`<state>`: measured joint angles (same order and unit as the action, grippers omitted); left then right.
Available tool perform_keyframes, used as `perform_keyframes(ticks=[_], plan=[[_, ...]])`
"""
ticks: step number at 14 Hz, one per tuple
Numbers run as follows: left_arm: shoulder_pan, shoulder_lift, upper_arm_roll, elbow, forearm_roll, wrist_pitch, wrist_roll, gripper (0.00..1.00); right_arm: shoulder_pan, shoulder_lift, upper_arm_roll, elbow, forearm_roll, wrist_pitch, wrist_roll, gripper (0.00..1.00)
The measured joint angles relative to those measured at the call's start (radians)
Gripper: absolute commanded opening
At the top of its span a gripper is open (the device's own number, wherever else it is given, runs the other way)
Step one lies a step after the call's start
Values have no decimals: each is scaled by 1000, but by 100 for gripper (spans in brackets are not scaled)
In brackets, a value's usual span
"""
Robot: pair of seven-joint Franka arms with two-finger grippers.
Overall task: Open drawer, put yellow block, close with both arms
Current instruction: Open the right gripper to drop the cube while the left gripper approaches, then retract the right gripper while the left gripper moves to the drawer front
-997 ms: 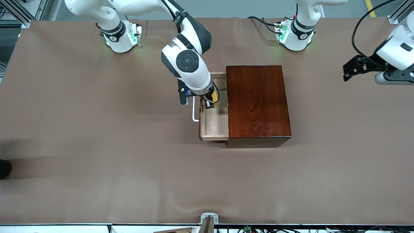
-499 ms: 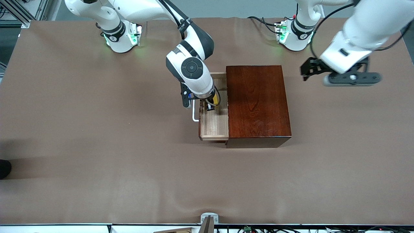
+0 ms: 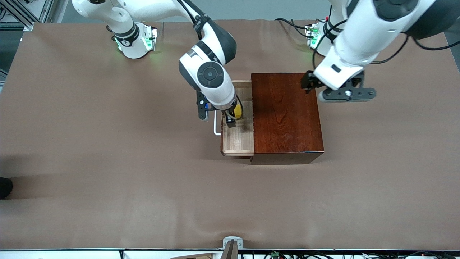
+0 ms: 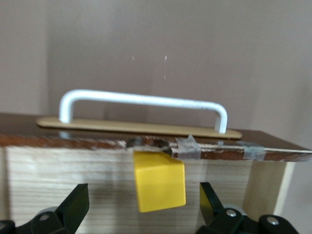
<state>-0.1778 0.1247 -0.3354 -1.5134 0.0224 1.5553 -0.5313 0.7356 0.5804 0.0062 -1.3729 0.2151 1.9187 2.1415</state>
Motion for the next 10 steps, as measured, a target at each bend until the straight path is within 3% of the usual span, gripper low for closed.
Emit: perform_keyframes(ticks=[4,10], plan=[[-113,53,-4,3,0,69,-233,100,-89,-2,-2,81,0,-126,-53,100],[-253,183,-3,81,3,169,-520,100,-198,-42,-5,110,-1,-261,-367,100]])
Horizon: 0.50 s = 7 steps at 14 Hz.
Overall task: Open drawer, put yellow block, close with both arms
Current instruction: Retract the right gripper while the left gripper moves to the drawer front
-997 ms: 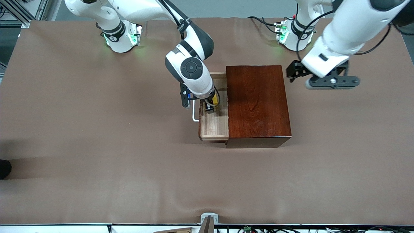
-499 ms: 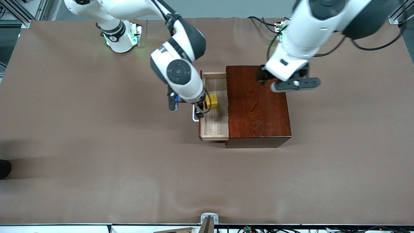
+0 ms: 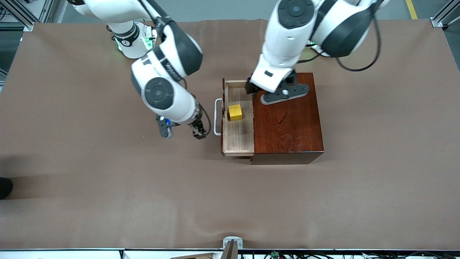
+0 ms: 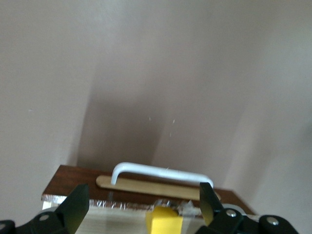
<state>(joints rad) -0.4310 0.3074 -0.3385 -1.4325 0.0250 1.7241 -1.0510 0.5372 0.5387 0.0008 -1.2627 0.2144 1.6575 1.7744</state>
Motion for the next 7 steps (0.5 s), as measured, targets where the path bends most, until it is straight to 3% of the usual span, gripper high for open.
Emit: perform_keyframes(ticks=[7], plan=[[-145,167,11,81,66,177,-355,100,-188,-59,-5,2,-2,-131,-389,100]])
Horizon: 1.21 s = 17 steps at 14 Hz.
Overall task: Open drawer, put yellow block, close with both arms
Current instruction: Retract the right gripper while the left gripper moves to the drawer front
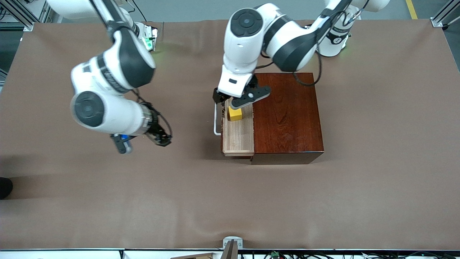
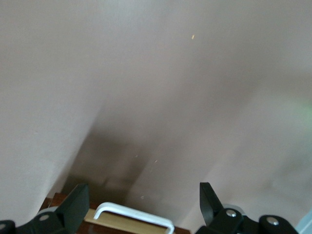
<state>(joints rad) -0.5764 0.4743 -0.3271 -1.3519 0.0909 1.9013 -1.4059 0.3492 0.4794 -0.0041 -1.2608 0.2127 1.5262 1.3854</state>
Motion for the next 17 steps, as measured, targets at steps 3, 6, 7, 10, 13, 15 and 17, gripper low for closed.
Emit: perform_keyframes(ticks=[3,6,7,10,13,15,17], plan=[[-125,86,93,45,17,119,-205,100,-72,-17,-1,1,-14,-51,-155,100],[-303,185,265,95,19,229,-423,100,-141,-45,-2,1,-19,-104,-286,100],[-353,218,311,111,20,270,-484,100,-161,-52,-2,2,-19,-119,-329,100],[-413,289,364,137,20,331,-599,100,-220,-80,-3,8,-20,-151,-475,100],[-440,335,396,146,20,350,-642,100,-278,-112,-3,9,-39,-203,-652,100],[-472,350,428,146,20,348,-671,100,-298,-131,-2,10,-69,-229,-758,100],[-485,359,438,146,20,324,-704,100,-303,-156,-2,12,-125,-250,-912,100]])
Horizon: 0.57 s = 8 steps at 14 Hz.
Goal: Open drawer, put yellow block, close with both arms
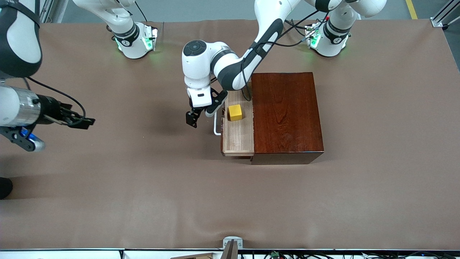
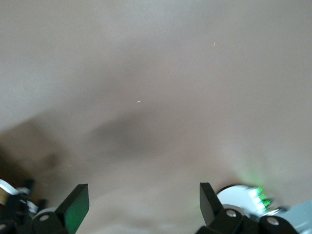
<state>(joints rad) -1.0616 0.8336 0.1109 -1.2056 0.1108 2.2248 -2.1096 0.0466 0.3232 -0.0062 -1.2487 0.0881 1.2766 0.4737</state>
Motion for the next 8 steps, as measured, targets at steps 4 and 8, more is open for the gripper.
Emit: perform_keyframes(ticks=[4,8], plan=[[-1,8,4,7,0,-94,-40,100,-1,-81,-4,1,-69,-15,-229,100],[-2,10,7,34,0,-153,-54,100,-2,-131,-39,-10,-76,-19,-393,100]])
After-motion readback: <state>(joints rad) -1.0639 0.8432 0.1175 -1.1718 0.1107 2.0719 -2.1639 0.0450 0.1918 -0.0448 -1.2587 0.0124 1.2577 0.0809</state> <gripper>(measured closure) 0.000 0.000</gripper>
